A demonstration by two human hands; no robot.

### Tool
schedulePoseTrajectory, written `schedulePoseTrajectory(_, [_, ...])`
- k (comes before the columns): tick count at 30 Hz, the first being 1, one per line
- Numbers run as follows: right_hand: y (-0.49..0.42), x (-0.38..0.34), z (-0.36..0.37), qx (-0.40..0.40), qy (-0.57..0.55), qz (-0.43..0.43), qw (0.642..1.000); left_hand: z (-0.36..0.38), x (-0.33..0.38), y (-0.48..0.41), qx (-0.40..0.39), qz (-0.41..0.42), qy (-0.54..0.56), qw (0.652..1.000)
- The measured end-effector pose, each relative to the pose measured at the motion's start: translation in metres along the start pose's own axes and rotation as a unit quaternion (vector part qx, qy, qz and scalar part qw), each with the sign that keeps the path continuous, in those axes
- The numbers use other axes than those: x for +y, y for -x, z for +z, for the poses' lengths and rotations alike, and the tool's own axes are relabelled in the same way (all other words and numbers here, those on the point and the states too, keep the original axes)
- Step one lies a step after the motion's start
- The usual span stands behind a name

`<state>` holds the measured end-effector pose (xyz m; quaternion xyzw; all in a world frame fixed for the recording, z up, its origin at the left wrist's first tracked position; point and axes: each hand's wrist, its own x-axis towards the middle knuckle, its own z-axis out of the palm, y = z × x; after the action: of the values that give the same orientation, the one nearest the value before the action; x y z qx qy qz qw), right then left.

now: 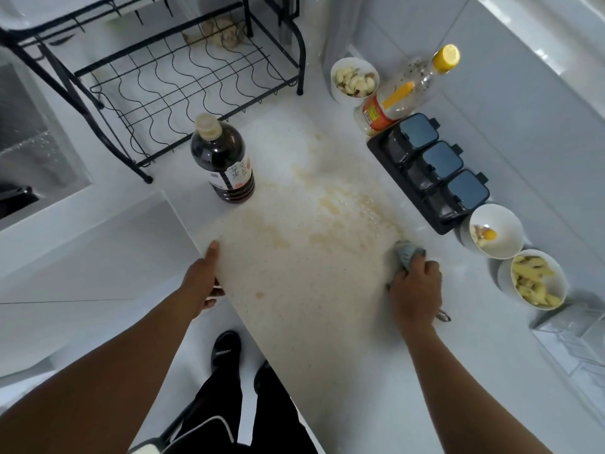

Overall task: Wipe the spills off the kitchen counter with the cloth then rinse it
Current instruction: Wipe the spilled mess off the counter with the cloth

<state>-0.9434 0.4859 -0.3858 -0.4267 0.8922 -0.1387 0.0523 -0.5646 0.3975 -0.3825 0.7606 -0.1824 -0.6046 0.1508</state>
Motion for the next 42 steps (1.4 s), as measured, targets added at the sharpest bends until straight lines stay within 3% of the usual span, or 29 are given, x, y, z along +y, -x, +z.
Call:
schedulePoseTrajectory(2, [0.015, -0.003, 0.003, -0.058, 0.020, -0.223, 0.973, 0.000, 0.000, 0.001, -0.006, -0.001, 0.004, 1.000])
schedulePoseTrajectory(3, [0.014, 0.002, 0.002, -0.082, 0.017, -0.289, 0.954, 0.000, 0.000, 0.001, -0.008, -0.001, 0.006, 1.000])
schedulePoseTrajectory(4, [0.012, 0.005, -0.001, -0.093, 0.007, -0.275, 0.957, 0.000, 0.000, 0.001, -0.009, -0.001, 0.007, 1.000])
schedulePoseTrajectory(6, [0.012, 0.005, -0.003, -0.057, -0.048, -0.064, 0.995, -0.001, 0.000, 0.002, -0.013, 0.003, 0.004, 1.000])
schedulePoseTrajectory(7, [0.016, -0.003, -0.002, -0.035, -0.058, 0.024, 0.997, -0.002, 0.001, 0.002, -0.017, 0.004, 0.001, 1.000])
schedulePoseTrajectory(8, [0.022, -0.012, 0.001, -0.025, -0.041, 0.027, 0.998, -0.002, 0.002, 0.002, -0.020, 0.005, -0.001, 1.000])
schedulePoseTrajectory(11, [0.035, -0.015, 0.004, -0.074, 0.007, -0.214, 0.974, -0.005, 0.003, 0.000, -0.026, 0.005, -0.014, 1.000])
schedulePoseTrajectory(12, [0.032, -0.010, 0.001, -0.085, 0.008, -0.213, 0.973, -0.006, 0.003, 0.000, -0.028, 0.007, -0.018, 0.999])
schedulePoseTrajectory(15, [0.035, -0.010, -0.003, -0.038, -0.011, -0.017, 0.999, -0.009, 0.003, -0.004, -0.033, 0.013, -0.030, 0.999])
schedulePoseTrajectory(16, [0.041, -0.016, -0.003, -0.035, 0.008, -0.038, 0.999, -0.009, 0.003, -0.004, -0.036, 0.014, -0.033, 0.999])
schedulePoseTrajectory(19, [0.043, -0.013, -0.004, -0.080, 0.059, -0.286, 0.953, -0.011, 0.002, -0.006, -0.043, 0.014, -0.040, 0.998])
schedulePoseTrajectory(20, [0.037, -0.008, -0.007, -0.091, 0.059, -0.274, 0.956, -0.012, 0.002, -0.006, -0.047, 0.012, -0.043, 0.998])
schedulePoseTrajectory(23, [0.032, -0.010, -0.011, -0.054, 0.019, -0.027, 0.998, -0.015, 0.004, -0.007, -0.056, 0.010, -0.049, 0.997])
schedulePoseTrajectory(24, [0.037, -0.019, -0.011, -0.051, 0.033, -0.026, 0.998, -0.016, 0.004, -0.007, -0.058, 0.009, -0.052, 0.997])
schedulePoseTrajectory(27, [0.049, -0.026, -0.008, -0.095, 0.081, -0.233, 0.964, -0.017, 0.004, -0.008, -0.060, 0.013, -0.061, 0.996])
schedulePoseTrajectory(28, [0.047, -0.023, -0.011, -0.104, 0.086, -0.236, 0.962, -0.017, 0.004, -0.008, -0.061, 0.014, -0.063, 0.996])
schedulePoseTrajectory(31, [0.047, -0.020, -0.013, -0.052, 0.059, -0.071, 0.994, -0.019, 0.005, -0.011, -0.065, 0.015, -0.071, 0.995])
schedulePoseTrajectory(32, [0.053, -0.024, -0.012, -0.041, 0.060, -0.073, 0.995, -0.020, 0.005, -0.011, -0.068, 0.015, -0.073, 0.995])
schedulePoseTrajectory(35, [0.063, -0.026, -0.008, -0.071, 0.077, -0.226, 0.969, -0.021, 0.005, -0.013, -0.074, 0.015, -0.078, 0.994])
schedulePoseTrajectory(36, [0.060, -0.024, -0.011, -0.089, 0.064, -0.221, 0.969, -0.021, 0.005, -0.014, -0.074, 0.015, -0.082, 0.994])
schedulePoseTrajectory(39, [0.055, -0.023, -0.014, -0.059, 0.036, -0.055, 0.996, -0.023, 0.005, -0.016, -0.076, 0.019, -0.092, 0.993])
schedulePoseTrajectory(40, [0.059, -0.030, -0.013, -0.049, 0.047, -0.052, 0.996, -0.024, 0.005, -0.017, -0.077, 0.019, -0.094, 0.992])
schedulePoseTrajectory(42, [0.071, -0.041, -0.009, -0.052, 0.077, -0.156, 0.983, -0.024, 0.006, -0.017, -0.079, 0.017, -0.097, 0.992])
